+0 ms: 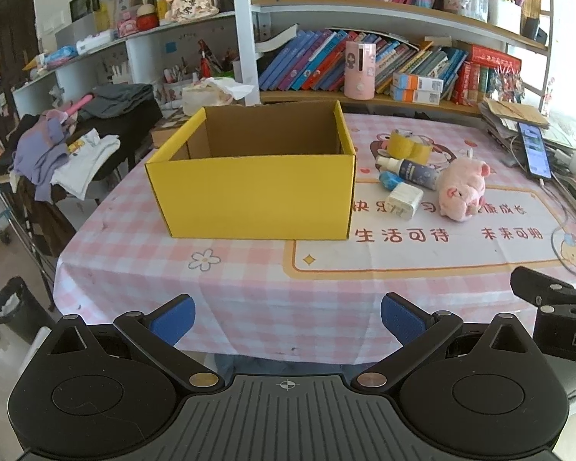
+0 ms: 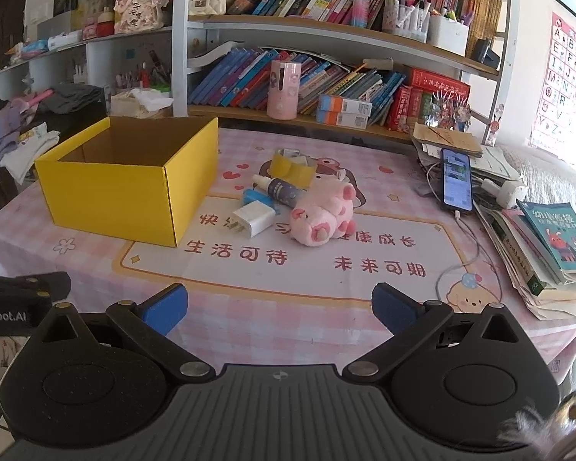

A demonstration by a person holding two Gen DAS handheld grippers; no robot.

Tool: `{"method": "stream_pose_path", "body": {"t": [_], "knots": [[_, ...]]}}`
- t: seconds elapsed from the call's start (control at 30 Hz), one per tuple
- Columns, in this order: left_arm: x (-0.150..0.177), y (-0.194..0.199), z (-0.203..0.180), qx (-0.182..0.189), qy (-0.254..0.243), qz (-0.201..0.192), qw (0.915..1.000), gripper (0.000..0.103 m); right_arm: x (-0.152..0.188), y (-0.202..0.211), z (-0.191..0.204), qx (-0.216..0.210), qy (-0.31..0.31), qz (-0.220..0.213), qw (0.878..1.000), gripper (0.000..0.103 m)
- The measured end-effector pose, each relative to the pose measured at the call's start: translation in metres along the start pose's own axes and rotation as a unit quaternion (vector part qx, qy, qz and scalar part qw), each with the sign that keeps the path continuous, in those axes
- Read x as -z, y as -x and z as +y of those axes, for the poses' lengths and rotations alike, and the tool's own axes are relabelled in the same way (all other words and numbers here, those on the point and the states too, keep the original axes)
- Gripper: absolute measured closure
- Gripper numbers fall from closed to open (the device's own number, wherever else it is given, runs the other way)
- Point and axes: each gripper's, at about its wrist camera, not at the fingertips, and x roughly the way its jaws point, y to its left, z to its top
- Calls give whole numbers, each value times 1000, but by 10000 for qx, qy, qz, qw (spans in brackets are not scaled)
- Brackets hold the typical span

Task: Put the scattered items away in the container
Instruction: 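Move both tools toward the items beside the yellow box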

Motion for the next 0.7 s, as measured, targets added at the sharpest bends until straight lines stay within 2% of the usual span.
{"method": "stream_pose_path", "body": {"t": [0.43, 0.7], "knots": [[-4, -6, -12, 132, 30, 12, 9999, 0, 0, -4, -15, 42, -41, 20, 10000, 0], [-5, -4, -17, 43, 43, -16, 10000, 0, 0, -6, -17, -46, -29, 2, 10000, 0]]}}
